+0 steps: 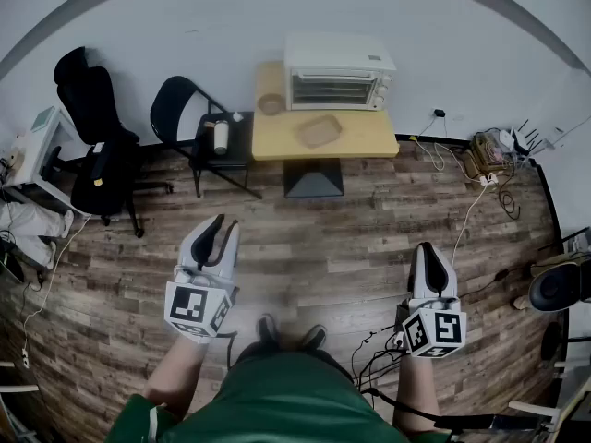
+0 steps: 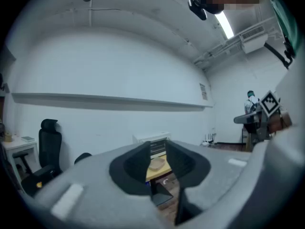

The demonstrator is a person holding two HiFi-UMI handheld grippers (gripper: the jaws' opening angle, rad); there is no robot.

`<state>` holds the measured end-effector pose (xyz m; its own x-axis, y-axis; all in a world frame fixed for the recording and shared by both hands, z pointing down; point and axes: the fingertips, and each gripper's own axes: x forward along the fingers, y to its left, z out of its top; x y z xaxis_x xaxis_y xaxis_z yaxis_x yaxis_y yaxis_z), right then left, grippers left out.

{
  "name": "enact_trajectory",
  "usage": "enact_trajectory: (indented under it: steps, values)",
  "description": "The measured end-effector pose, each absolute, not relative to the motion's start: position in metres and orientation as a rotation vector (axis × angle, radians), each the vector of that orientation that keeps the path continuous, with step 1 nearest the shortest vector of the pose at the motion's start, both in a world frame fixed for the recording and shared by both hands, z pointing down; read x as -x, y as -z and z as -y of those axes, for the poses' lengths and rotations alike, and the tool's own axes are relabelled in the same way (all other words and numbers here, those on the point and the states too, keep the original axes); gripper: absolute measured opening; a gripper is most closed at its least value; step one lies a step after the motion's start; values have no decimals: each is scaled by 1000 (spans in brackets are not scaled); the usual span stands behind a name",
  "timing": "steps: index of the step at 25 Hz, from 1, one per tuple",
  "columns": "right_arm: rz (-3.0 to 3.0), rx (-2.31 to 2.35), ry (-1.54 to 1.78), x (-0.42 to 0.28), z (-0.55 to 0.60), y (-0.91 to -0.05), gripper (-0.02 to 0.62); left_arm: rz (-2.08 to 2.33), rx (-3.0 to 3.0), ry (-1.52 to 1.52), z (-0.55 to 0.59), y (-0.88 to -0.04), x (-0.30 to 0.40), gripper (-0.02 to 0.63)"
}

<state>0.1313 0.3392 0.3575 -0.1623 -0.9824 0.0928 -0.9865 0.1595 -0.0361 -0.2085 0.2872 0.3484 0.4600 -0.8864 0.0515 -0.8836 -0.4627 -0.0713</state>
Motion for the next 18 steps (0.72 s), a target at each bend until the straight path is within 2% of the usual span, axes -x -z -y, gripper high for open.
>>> enact_trajectory:
  steps: [14, 18]
  values:
    - [2361, -2098, -210, -105, -337, -352, 33, -1568, 2701, 92, -276, -347, 242, 98]
    - [2344, -2119, -244, -90, -331, -350, 128, -1551, 2758, 72, -269, -353, 259, 100]
